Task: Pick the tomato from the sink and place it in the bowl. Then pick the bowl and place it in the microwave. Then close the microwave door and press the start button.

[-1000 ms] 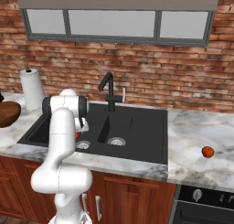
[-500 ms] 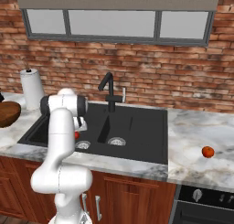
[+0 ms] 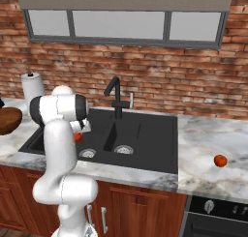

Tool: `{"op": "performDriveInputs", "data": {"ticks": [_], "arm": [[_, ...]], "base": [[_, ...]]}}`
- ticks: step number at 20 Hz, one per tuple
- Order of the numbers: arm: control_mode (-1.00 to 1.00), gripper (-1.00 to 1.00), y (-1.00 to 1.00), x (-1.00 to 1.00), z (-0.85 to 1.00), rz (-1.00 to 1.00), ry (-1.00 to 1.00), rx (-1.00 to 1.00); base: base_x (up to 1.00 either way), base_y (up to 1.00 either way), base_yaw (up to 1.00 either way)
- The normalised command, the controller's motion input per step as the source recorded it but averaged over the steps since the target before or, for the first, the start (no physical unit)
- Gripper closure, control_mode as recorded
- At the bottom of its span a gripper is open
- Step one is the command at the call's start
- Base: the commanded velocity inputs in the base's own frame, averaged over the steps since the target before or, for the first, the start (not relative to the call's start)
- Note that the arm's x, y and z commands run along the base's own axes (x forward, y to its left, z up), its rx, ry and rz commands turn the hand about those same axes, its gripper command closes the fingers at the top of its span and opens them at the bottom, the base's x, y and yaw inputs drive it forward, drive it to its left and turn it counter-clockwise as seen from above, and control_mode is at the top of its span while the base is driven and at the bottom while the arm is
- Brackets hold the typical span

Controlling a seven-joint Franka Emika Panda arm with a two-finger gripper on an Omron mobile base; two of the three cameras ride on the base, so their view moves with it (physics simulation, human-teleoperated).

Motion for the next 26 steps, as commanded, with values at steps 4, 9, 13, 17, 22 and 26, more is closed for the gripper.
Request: {"op": "performDriveInputs", "data": {"ticks": [4, 9, 13, 17, 22, 26], "arm": [[-1.0, 1.0, -0.01, -0.5, 1.0, 0.02, -0.12, 0.0], [-1.0, 1.0, 0.01, -0.4, 1.0, 0.08, -0.09, 0.0], [-1.0, 1.0, 0.13, -0.38, 1.0, 0.09, -0.01, 0.0], [-1.0, 1.0, 0.26, -0.38, 1.0, 0.09, 0.0, 0.0], [-1.0, 1.0, 0.4, -0.39, 1.0, 0.09, 0.0, 0.0], [-1.0, 1.0, 0.6, -0.5, 0.96, 0.12, 0.0, 0.0]], "base": [[0.0, 0.0, 0.0], [0.0, 0.0, 0.0], [0.0, 0.0, 0.0], [0.0, 0.0, 0.0], [0.0, 0.0, 0.0], [0.0, 0.0, 0.0]]}}
